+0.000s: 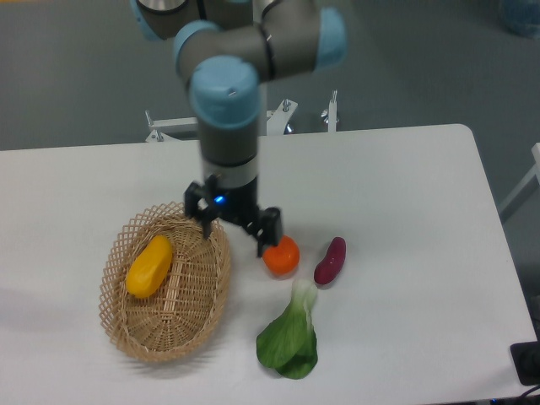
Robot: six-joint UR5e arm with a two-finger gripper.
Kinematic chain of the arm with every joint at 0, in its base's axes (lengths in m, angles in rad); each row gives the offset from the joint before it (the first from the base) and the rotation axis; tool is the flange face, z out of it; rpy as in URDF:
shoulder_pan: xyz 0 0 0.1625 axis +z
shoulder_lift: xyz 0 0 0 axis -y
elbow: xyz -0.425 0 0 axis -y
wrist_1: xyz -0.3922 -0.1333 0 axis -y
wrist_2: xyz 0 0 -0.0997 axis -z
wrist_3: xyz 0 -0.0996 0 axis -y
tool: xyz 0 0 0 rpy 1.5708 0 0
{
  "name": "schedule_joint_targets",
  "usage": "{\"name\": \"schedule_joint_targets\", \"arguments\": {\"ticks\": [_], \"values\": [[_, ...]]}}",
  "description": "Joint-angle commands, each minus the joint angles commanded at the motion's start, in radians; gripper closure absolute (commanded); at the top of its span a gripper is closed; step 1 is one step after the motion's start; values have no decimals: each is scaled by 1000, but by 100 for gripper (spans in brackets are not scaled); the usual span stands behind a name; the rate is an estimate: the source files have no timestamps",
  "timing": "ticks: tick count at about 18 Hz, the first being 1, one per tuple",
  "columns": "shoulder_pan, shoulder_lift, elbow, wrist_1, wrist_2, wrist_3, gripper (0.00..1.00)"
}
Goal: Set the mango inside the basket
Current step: 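Raise the open gripper and move it toward the orange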
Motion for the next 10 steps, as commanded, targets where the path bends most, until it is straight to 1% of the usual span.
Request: {"name": "schedule_joint_targets", "arguments": {"ticks": [2,5,6,10], "values": [[20,15,-2,-22,-9,42,0],[32,25,-2,-45,-9,42,0],[35,34,-3,-46,-11,43,0],[37,37,-2,-48,-11,43,0]]}}
